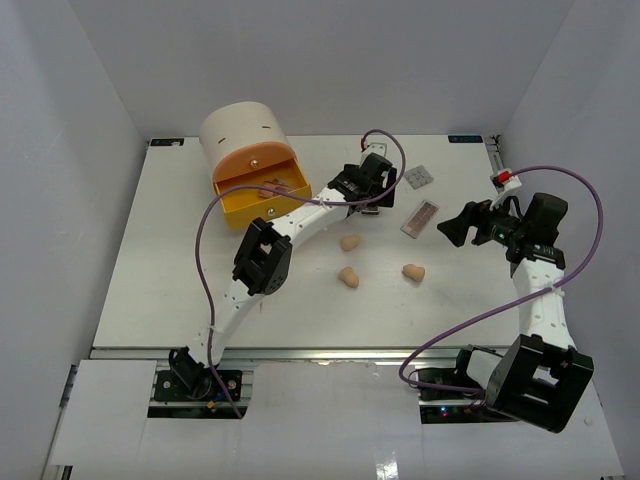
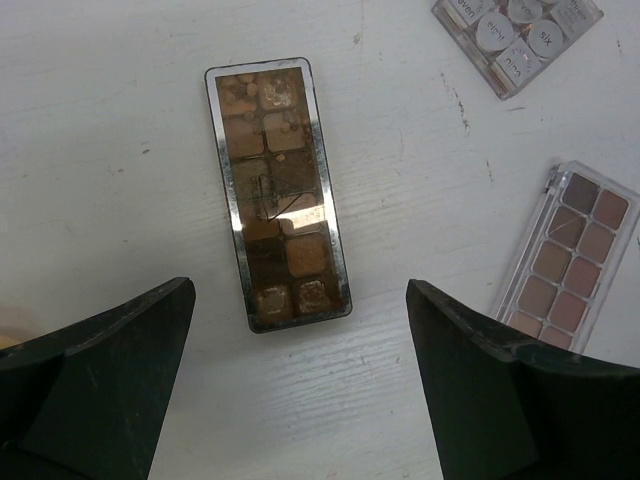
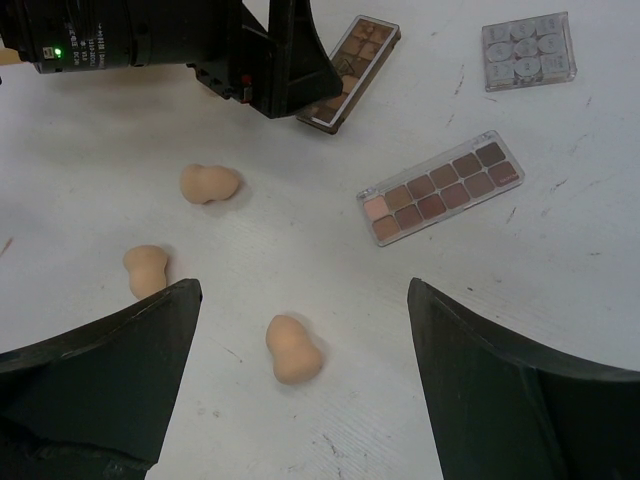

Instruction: Organize the makeup

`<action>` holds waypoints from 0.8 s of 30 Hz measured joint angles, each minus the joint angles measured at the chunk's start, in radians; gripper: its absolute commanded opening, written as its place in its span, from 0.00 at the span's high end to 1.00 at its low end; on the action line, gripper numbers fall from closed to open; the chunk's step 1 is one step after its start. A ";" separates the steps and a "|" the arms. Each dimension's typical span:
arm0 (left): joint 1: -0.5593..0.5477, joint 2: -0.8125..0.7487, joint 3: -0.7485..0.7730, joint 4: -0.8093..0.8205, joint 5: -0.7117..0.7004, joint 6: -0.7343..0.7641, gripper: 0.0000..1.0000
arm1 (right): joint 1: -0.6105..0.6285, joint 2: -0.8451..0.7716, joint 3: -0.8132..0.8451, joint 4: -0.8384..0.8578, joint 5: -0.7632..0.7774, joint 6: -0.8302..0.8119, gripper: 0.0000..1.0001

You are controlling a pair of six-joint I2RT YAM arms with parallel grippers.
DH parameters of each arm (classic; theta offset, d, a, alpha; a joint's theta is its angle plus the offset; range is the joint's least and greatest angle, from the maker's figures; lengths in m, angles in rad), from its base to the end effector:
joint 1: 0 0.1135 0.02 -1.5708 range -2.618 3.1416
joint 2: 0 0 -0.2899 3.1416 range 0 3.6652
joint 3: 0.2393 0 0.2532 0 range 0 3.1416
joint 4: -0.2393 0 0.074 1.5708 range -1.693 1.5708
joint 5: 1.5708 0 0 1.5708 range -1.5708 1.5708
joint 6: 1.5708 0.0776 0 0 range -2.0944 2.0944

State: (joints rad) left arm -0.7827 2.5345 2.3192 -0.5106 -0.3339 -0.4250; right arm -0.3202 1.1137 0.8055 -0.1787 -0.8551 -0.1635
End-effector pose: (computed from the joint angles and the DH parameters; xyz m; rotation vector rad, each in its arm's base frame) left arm 0.4585 -0.4202 0.1872 0.2331 2.2500 -0.2628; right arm 0.2605 -0.0247 0.2978 -0.3617 1.8866 0.5524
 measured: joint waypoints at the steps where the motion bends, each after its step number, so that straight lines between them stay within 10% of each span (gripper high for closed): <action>1: 0.000 0.004 0.001 0.009 -0.002 0.004 0.02 | 0.000 0.000 0.000 0.000 0.000 0.000 0.10; 13: -0.003 0.111 0.040 0.085 -0.048 0.049 0.05 | 0.000 0.000 0.000 0.002 -0.002 0.000 0.10; 24: -0.002 0.122 0.040 0.099 -0.048 0.065 0.41 | 0.000 0.000 -0.002 0.002 -0.008 0.000 0.10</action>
State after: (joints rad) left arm -0.7845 2.6568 2.3589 -0.4119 -0.3822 -0.3603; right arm -0.3206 1.1137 0.8036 -0.1764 -0.8631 -0.1638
